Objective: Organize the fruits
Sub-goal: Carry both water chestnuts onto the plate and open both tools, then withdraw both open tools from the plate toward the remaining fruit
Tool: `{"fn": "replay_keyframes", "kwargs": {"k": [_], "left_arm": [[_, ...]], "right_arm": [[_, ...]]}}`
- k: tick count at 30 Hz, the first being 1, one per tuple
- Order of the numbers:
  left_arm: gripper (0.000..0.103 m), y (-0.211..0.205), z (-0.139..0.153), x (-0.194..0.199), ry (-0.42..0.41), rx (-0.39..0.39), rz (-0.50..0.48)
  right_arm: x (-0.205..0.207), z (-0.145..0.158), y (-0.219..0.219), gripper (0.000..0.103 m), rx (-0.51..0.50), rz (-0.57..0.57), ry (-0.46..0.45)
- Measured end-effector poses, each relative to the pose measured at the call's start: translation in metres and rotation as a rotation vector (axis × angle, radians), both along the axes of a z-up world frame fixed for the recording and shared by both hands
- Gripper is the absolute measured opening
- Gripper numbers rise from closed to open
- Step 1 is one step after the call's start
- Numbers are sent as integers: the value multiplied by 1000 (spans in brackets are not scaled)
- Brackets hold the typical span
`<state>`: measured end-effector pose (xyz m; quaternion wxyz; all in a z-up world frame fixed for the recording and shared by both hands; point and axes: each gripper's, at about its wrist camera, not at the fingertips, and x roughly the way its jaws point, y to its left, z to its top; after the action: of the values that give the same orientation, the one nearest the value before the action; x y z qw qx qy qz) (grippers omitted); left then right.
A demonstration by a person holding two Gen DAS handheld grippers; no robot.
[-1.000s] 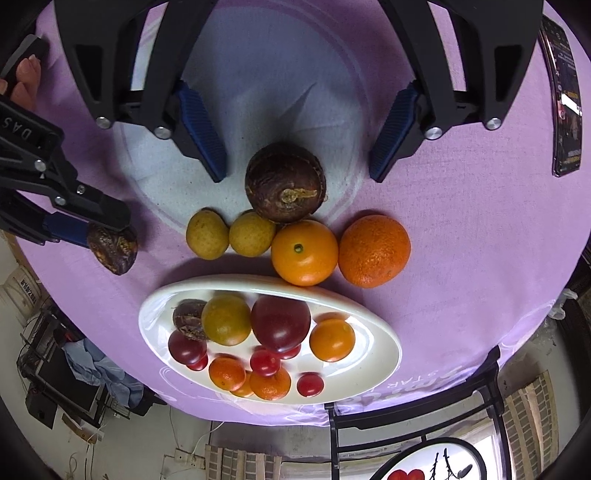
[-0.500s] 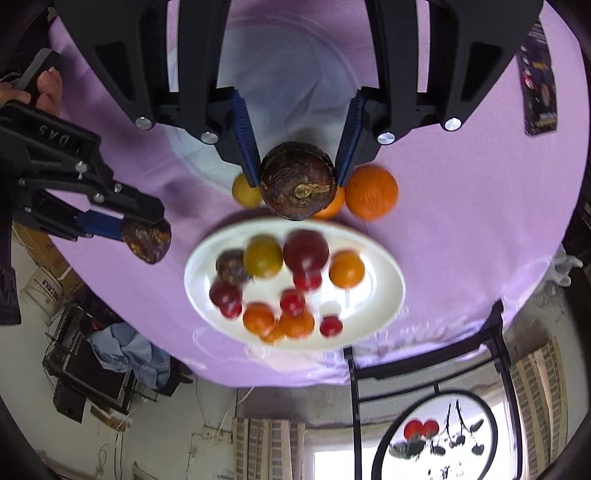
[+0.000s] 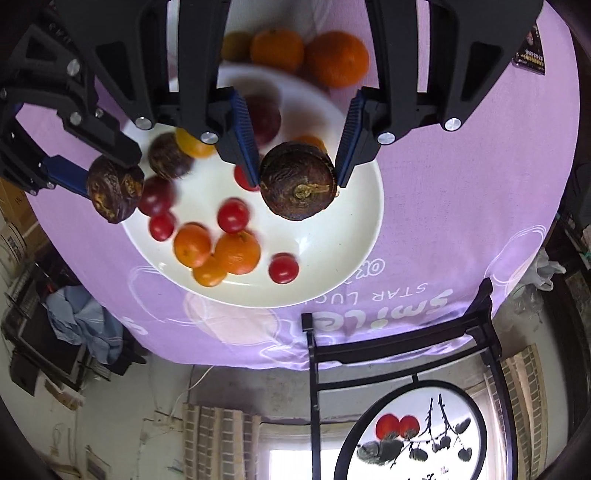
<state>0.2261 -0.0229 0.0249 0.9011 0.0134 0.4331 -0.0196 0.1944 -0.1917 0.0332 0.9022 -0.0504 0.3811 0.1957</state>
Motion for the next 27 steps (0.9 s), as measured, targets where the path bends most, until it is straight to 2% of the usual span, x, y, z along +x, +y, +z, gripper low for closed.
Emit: {"fn": "replay_keyframes", "kwargs": {"k": [3, 4, 5, 6, 16, 20, 27], "left_arm": [[42, 3, -9, 15, 28, -17, 28], [49, 4, -10, 18, 29, -26, 39], [66, 6, -10, 18, 24, -28, 52], [70, 6, -9, 17, 13, -28, 64], [72, 8, 2, -14, -17, -24, 36], [75, 7, 3, -31, -25, -3, 21], [78, 15, 0, -56, -23, -12, 18]], "right_arm": [[11, -7, 9, 46, -7, 9, 15], [13, -9, 11, 54, -10, 6, 13], [13, -10, 12, 60, -9, -1, 6], [12, -10, 11, 60, -2, -3, 3], [-11, -10, -4, 60, 37, -6, 20], [-24, -10, -10, 60, 47, -9, 23], [-43, -13, -17, 60, 60, -15, 36]]}}
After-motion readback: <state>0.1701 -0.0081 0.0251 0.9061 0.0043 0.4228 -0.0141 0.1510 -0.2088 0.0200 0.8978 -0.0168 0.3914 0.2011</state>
